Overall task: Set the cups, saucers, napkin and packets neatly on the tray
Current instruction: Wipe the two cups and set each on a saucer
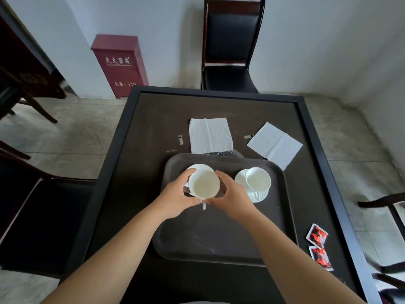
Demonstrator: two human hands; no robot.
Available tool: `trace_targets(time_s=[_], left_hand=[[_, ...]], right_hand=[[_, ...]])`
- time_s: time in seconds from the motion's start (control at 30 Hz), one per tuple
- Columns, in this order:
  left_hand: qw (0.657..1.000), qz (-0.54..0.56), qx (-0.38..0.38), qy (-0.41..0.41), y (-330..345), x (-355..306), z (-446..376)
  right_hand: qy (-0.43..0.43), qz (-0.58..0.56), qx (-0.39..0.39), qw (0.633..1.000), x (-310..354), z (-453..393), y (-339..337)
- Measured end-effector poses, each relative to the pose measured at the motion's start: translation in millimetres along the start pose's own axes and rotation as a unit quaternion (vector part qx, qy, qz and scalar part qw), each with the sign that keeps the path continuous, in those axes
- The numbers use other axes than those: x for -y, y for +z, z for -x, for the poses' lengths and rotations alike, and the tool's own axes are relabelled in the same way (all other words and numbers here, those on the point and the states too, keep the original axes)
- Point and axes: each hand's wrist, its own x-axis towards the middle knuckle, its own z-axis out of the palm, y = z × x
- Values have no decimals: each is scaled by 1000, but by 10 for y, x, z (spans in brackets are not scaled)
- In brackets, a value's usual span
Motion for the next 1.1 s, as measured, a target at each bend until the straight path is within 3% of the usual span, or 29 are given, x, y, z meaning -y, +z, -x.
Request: trace_targets(time_s=[0.5,1.1], left_hand=[[998,-19,8,-67,-51,315,-730],[998,-9,16,-61,-12,481,-786]], right_hand=[[29,22,26,999,-256,-761,139],[42,18,38,998,-485,-848,315]])
